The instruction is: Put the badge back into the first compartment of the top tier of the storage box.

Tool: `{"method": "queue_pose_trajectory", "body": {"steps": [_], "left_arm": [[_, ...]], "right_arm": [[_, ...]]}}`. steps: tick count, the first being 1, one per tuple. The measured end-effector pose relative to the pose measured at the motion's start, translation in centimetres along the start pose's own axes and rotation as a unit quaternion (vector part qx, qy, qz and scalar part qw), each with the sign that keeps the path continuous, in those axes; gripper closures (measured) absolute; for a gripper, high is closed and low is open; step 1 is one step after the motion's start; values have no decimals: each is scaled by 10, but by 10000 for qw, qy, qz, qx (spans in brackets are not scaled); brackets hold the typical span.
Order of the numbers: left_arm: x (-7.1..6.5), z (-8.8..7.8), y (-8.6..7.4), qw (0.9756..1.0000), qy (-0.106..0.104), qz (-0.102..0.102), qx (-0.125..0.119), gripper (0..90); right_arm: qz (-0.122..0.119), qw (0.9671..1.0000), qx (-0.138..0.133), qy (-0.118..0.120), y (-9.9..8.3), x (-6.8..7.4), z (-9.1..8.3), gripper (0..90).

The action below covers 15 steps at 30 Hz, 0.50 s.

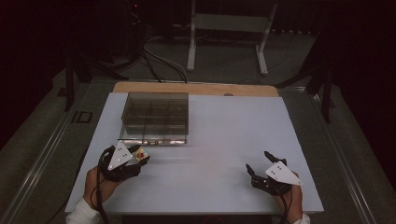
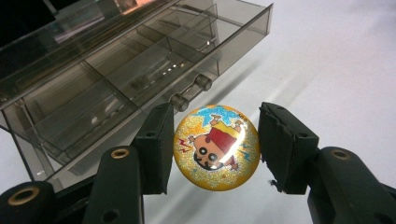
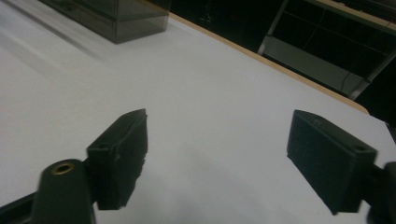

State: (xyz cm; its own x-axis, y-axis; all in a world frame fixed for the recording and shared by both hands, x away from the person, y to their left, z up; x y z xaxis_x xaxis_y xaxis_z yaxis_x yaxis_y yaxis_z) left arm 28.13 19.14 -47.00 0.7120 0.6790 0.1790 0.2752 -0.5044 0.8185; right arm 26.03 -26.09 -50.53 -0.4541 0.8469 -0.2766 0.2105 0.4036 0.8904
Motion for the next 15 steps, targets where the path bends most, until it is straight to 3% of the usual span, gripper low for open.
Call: {"method": "queue_pose_trajectory", "body": {"steps": [15], "left_arm": [[9,4,13,9998,111,-10,-170,493]], "right_arm": [[-62,10000,4,60,2,6,0,191]]}}
Point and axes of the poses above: each handheld gripper's, and its own axes: z roughly forward along the jaws, y roughly out of its top, x roughly to its left, the point moved 3 cm from there along z, roughly forward along the jaws, and after that the axes turned 2 degrees about -y, right-handed, at the moved point
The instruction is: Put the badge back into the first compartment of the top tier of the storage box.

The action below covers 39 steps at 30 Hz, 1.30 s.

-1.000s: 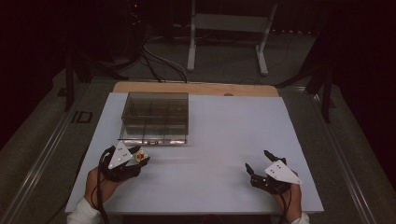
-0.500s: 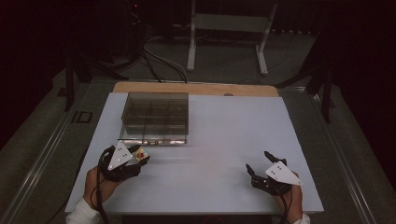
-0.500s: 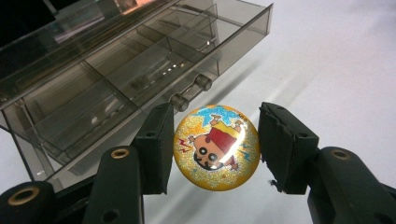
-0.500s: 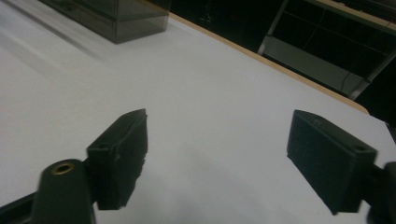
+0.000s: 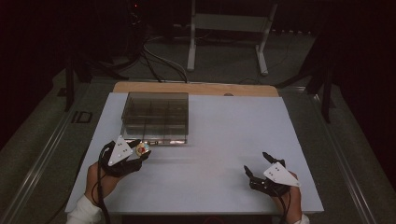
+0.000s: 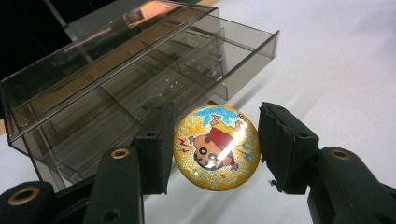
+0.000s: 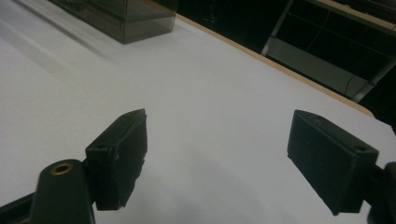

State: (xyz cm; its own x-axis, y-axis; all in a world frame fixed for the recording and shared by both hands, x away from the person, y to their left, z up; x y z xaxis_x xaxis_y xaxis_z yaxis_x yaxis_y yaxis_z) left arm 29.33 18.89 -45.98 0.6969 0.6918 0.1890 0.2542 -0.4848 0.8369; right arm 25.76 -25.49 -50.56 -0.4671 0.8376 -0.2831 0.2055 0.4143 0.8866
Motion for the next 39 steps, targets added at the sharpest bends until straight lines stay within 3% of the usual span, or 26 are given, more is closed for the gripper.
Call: {"method": "queue_pose_trajectory", "body": {"steps": [14,25,34,39], "left_arm": [[24,-2,10,9989,248,-268,-278,493],[45,6,8,9977,475,-432,-219,493],[58,20,4,9966,514,-625,-170,493],[62,29,3,9966,525,-631,-91,493]], "right_arm": [[9,10000,32,1,-1,2,2,187],[-86,9999,123,47,-4,4,4,185],[-126,9998,153,43,-4,5,5,189],[-148,9997,189,58,-6,6,6,190]]}}
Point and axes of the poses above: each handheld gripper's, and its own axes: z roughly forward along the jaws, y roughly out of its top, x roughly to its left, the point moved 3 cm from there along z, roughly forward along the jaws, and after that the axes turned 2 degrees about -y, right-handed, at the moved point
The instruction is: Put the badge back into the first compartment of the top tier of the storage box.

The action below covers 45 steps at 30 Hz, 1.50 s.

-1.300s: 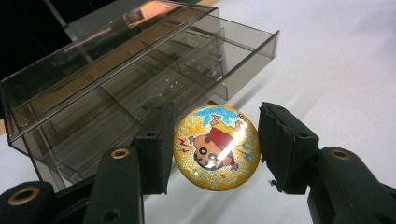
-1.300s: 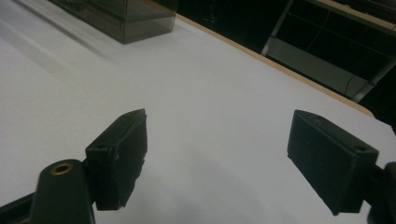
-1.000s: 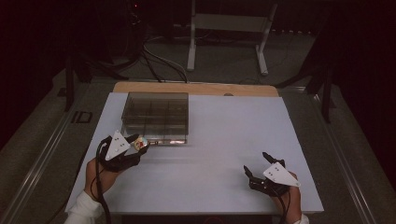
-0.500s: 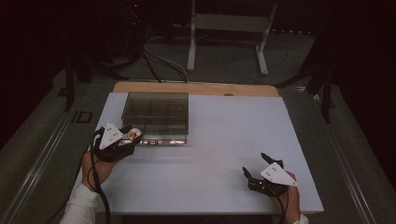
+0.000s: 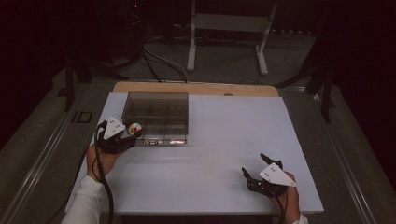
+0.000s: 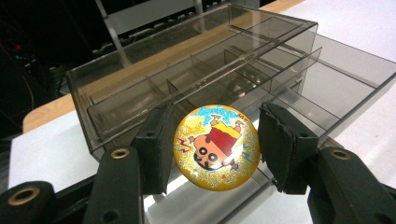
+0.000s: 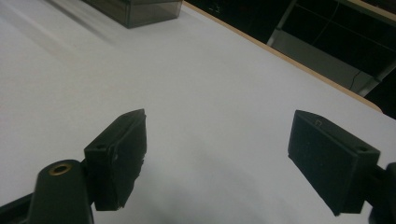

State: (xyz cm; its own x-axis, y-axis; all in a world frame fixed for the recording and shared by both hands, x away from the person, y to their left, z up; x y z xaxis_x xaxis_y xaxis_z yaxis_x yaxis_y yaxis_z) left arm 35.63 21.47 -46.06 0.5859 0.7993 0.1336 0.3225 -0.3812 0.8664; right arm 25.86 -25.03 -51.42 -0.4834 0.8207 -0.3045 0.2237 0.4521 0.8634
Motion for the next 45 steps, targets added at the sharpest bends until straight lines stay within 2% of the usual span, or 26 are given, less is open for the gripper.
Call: {"method": "queue_pose_trajectory", "body": {"steps": [13,16,27,35,45], "left_arm": [[4,9,-6,9998,102,-143,103,492],[5,10,-7,9997,127,-162,126,492],[10,12,-7,9995,185,-227,100,490],[11,16,-8,9995,180,-203,132,489],[10,15,-9,9994,247,-203,96,463]], "right_arm": [[-46,10000,31,30,-1,2,0,197],[-100,9999,6,-30,0,3,0,207],[-87,9999,23,-47,-1,2,0,204],[-56,9999,14,-131,0,1,-1,212],[-70,9999,18,-108,-1,2,0,216]]}}
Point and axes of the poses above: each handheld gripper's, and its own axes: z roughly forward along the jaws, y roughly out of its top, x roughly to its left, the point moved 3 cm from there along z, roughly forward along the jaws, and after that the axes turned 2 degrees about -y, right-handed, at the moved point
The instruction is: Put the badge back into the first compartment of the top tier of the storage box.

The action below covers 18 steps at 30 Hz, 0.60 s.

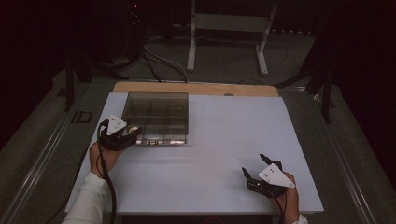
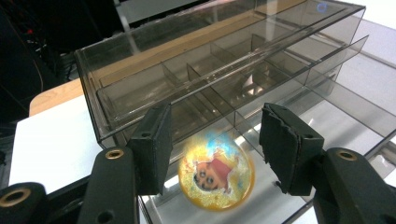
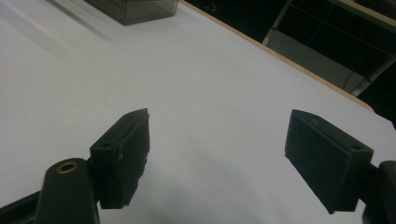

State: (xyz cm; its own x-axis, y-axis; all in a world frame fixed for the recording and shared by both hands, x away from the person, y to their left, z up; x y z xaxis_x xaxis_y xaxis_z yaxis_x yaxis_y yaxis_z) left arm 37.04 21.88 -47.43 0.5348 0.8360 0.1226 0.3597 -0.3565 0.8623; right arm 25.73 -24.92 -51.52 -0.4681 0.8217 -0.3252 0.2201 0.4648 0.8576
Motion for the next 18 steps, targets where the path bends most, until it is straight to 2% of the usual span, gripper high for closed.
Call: {"method": "queue_pose_trajectory", "body": {"steps": [3,8,11,16,18], "left_arm": [[0,-3,0,9999,125,8,-38,437],[-1,-8,1,9999,131,22,-107,453],[-4,-12,2,9994,183,6,-277,485],[-18,-16,3,9990,106,261,-333,537],[-21,-18,4,9988,77,333,-349,586]], "right_arm": [[-15,10000,5,7,0,0,0,217],[-19,10000,8,21,0,0,0,219],[-11,10000,19,30,0,-1,0,222],[-20,10000,-2,-14,0,-1,-1,221],[-23,10000,-8,-21,0,-1,-1,223]]}}
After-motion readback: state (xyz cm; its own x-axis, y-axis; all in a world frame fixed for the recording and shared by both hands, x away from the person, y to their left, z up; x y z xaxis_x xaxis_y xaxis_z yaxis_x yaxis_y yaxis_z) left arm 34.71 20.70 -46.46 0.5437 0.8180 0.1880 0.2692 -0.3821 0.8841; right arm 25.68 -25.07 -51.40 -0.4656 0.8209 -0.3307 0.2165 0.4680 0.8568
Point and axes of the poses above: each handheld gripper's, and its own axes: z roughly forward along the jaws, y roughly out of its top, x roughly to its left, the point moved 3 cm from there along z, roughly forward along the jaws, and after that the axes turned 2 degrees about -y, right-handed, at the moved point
